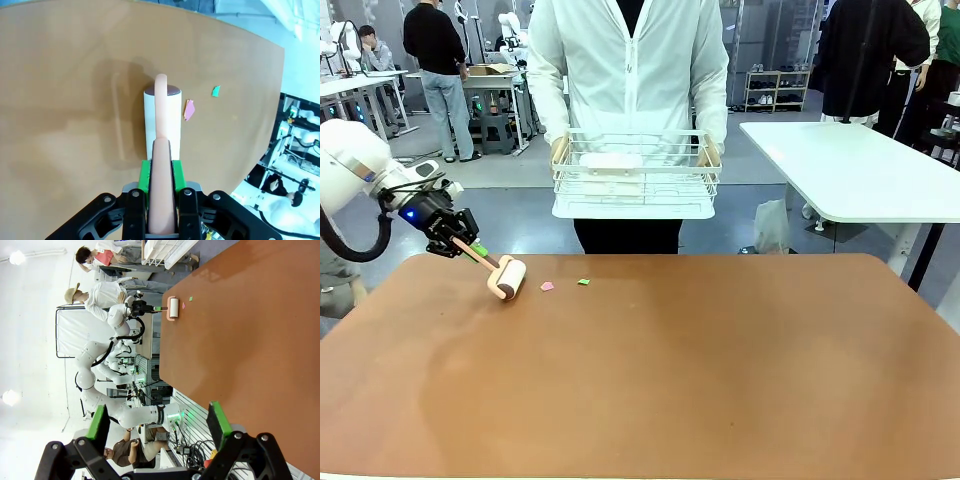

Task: Clean the table.
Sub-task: Clean the table with the Lint Roller when the human lifts the Dish drying rack.

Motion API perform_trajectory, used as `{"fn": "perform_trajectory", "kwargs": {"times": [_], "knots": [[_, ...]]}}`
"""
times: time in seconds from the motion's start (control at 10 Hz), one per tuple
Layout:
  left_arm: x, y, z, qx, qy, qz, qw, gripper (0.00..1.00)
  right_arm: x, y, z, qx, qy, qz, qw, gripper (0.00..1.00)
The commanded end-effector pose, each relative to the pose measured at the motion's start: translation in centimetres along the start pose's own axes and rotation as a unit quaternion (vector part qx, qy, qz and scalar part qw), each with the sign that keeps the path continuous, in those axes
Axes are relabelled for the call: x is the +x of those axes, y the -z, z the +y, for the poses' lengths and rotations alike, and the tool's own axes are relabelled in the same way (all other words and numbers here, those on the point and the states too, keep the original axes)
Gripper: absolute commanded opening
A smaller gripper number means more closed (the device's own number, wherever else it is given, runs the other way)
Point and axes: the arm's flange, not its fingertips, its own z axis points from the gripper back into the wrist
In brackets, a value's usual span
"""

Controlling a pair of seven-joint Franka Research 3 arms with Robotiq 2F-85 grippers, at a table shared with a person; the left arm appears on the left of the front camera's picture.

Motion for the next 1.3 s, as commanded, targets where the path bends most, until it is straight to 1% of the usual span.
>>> {"fn": "perform_trajectory", "kwargs": {"times": [0.0, 0.2, 0.3, 0.6, 0.7, 0.8, 0.9, 1.2], "knots": [[-1.9, 3.8, 0.1, 0.028, 0.014, 0.006, 1.000, 0.21, 0.0, -0.1, 0.2, 0.003, -0.004, -0.002, 1.000, 1.00], [-2.3, 6.7, -0.7, 0.011, -0.016, 0.015, 1.000, 0.21, 0.0, -0.1, 0.2, 0.003, -0.004, -0.002, 1.000, 1.00], [-2.3, 8.0, -1.0, 0.000, -0.021, 0.008, 1.000, 0.21, 0.0, -0.1, 0.2, 0.003, -0.004, -0.002, 1.000, 1.00], [-3.1, 11.9, -3.7, -0.010, -0.003, 0.020, 1.000, 0.21, 0.0, -0.1, 0.2, 0.003, -0.004, -0.002, 1.000, 1.00], [-3.3, 13.1, -4.7, -0.011, 0.001, 0.017, 1.000, 0.21, 0.0, -0.1, 0.2, 0.003, -0.004, -0.002, 1.000, 1.00], [-4.0, 14.5, -5.7, -0.019, 0.004, 0.012, 1.000, 0.21, 0.0, -0.1, 0.2, 0.003, -0.004, -0.002, 1.000, 1.00], [-4.9, 15.9, -6.5, -0.013, 0.009, 0.023, 1.000, 0.21, 0.0, -0.1, 0.2, 0.003, -0.004, -0.002, 1.000, 1.00], [-5.4, 18.1, -9.0, -0.018, 0.001, 0.026, 0.999, 0.21, 0.0, -0.1, 0.2, 0.003, -0.004, -0.002, 1.000, 1.00]]}}
